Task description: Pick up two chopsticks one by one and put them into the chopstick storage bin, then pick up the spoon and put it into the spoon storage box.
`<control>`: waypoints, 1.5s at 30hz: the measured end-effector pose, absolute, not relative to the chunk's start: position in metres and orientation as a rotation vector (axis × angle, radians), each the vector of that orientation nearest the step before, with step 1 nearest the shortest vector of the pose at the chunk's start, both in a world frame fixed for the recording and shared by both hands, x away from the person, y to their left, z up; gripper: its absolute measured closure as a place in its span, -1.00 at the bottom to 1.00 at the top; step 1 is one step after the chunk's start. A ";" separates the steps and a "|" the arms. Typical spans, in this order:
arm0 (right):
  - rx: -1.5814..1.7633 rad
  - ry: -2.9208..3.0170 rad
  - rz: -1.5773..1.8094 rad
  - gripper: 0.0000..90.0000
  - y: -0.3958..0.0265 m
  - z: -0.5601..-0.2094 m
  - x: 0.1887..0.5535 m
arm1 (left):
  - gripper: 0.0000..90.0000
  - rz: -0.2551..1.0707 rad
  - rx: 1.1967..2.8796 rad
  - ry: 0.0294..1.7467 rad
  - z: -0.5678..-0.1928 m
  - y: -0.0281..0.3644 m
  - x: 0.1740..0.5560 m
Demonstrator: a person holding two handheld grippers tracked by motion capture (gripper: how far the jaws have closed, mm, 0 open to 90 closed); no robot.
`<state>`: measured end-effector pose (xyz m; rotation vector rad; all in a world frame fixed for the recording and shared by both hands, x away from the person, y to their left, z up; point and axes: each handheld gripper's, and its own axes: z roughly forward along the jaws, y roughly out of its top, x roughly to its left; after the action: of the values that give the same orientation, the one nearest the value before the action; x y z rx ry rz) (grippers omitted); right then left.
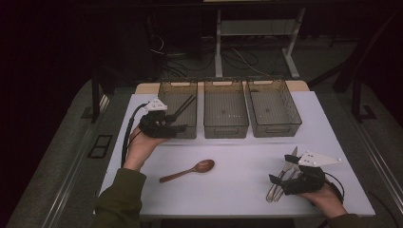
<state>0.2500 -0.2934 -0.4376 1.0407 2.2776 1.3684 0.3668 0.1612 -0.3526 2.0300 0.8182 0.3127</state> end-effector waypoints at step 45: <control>1.027 2.287 1.354 -0.96 -0.291 -0.438 0.247 | -0.25 0.201 2.137 0.707 -0.428 0.113 0.297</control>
<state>0.2466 -0.2914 -0.4377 1.0274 2.2873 1.3543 0.2972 0.1131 -0.4284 2.1368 0.7068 0.2008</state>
